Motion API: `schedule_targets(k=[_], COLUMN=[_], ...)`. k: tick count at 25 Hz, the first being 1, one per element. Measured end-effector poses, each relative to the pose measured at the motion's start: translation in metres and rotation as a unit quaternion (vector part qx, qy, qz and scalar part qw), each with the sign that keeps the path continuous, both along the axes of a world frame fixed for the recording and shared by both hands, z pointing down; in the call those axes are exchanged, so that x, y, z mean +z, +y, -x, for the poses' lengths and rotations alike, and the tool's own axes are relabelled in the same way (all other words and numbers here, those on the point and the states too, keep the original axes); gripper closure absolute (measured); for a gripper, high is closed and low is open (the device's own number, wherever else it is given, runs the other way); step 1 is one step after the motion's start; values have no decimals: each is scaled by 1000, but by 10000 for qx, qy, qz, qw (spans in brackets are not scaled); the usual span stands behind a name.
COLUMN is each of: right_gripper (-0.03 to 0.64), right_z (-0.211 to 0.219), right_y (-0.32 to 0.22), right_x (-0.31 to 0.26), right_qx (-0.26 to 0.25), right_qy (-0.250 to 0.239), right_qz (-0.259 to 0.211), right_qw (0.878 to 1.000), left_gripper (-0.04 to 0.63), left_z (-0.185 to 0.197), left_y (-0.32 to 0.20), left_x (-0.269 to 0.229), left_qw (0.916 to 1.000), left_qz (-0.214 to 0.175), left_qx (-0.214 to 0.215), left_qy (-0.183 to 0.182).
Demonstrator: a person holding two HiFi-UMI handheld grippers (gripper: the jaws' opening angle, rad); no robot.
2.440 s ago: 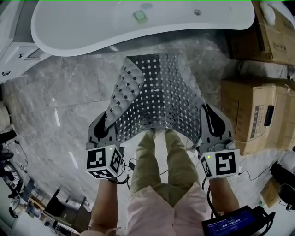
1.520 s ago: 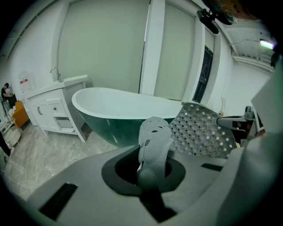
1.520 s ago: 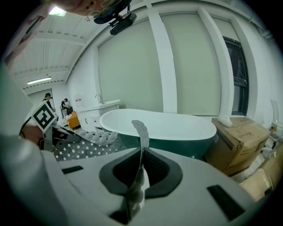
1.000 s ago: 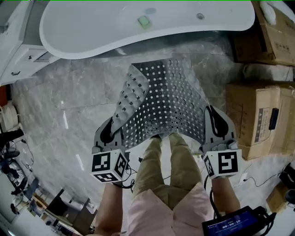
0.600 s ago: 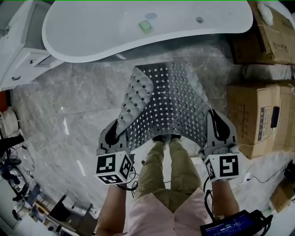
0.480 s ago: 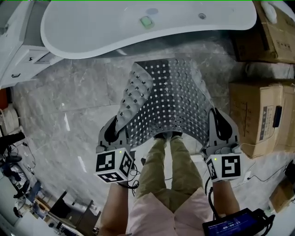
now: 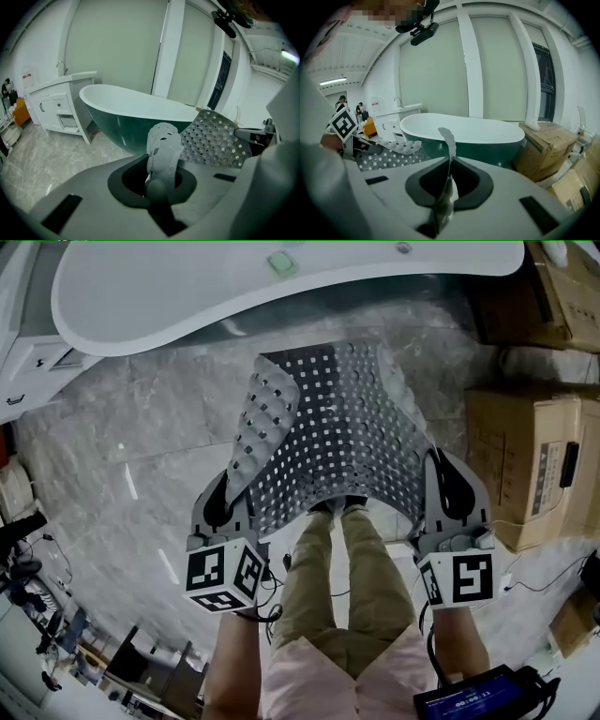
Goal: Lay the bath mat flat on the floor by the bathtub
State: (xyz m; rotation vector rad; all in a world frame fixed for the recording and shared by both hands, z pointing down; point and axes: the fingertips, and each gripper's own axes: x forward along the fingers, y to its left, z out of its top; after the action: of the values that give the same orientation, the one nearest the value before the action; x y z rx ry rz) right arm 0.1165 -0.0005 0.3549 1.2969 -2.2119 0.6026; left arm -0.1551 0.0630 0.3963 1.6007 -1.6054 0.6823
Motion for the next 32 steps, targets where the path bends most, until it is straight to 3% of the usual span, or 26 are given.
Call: schedule_targets(k=[17,32], right_gripper=[589,588], right_z=[15,19], right_y=[6,7], right_x=[28,1], right_qx=[19,-97], right_qy=[40,111], right_qz=[154,18], right_qw=[9999,9999], left_gripper=[557,557], left_z=[4,-4], left_y=[-1,2], left_x=[34,20], left_qw=[9998,9994], left_qz=[102,-3], left_qx=[-4,-127], left_qy=[169,337])
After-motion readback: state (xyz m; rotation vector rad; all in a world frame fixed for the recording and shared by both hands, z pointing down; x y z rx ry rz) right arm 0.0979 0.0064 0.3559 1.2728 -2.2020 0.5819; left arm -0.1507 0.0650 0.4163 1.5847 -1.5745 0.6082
